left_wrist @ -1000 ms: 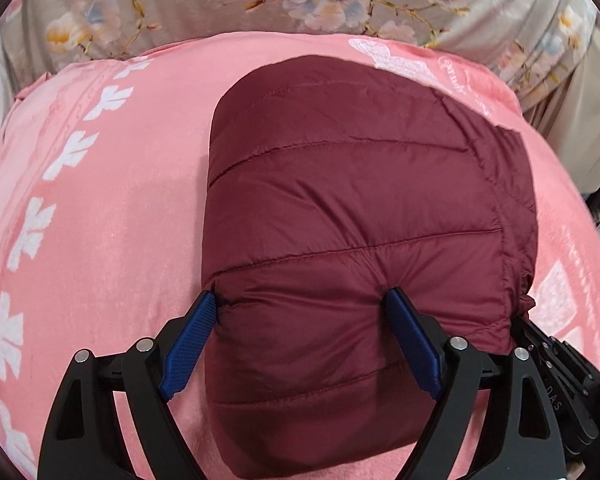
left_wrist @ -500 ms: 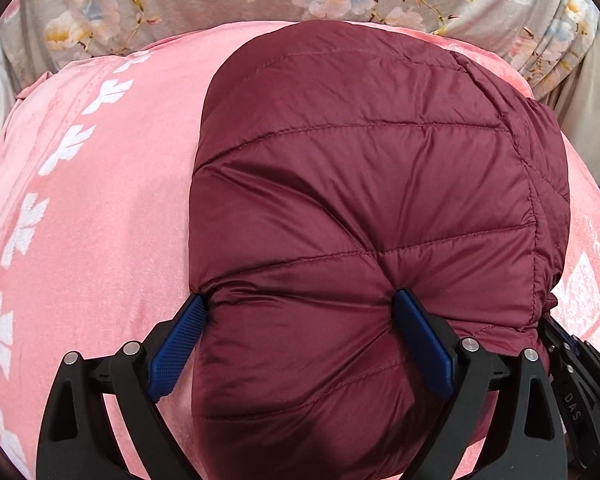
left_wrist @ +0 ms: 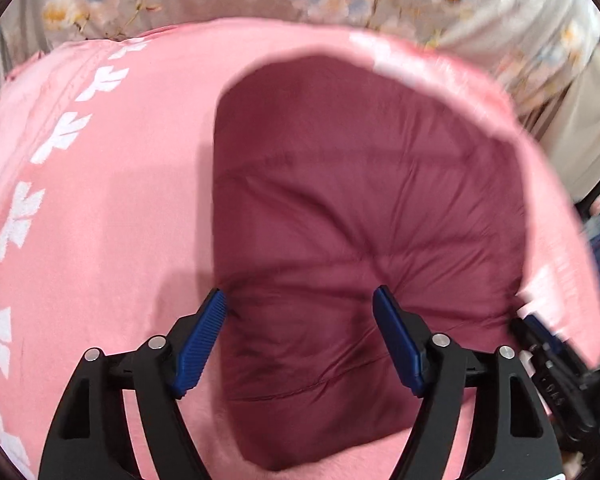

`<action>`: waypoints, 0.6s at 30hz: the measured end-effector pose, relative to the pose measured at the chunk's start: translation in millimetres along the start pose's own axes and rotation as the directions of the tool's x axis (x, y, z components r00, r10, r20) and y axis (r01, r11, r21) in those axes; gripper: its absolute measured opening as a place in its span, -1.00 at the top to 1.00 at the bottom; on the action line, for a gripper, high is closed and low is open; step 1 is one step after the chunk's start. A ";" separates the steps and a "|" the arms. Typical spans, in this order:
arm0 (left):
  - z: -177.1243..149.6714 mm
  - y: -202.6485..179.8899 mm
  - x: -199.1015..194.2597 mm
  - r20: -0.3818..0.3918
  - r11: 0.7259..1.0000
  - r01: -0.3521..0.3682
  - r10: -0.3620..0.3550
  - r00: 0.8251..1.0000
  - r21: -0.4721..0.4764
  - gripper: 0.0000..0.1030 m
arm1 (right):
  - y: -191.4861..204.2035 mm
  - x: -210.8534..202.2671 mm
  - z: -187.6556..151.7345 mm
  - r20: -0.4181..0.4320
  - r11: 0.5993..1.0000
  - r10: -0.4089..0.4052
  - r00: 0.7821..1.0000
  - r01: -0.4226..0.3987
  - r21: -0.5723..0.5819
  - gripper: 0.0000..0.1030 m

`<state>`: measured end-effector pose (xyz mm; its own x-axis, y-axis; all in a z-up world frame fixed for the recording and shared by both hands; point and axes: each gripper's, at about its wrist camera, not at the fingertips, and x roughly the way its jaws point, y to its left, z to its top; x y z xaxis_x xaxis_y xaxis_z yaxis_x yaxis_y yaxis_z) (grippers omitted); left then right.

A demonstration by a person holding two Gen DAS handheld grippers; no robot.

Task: Fold large clothes
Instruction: 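Pinch the folded jacket edge with both grippers and hold it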

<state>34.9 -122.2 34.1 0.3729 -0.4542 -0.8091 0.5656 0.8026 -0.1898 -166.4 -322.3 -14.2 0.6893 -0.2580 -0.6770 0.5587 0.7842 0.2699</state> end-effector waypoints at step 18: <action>137.2 -40.7 28.4 0.087 0.993 -0.099 0.094 0.992 0.058 1.00 | 35.1 66.6 149.1 0.063 0.990 -0.006 0.998 -0.003 0.142 0.30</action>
<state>123.4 -220.8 95.2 0.4871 -0.4092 -0.7715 0.5677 0.8197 -0.0763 -32.1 -396.1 52.3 0.7135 -0.2980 -0.6341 0.6167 0.6967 0.3665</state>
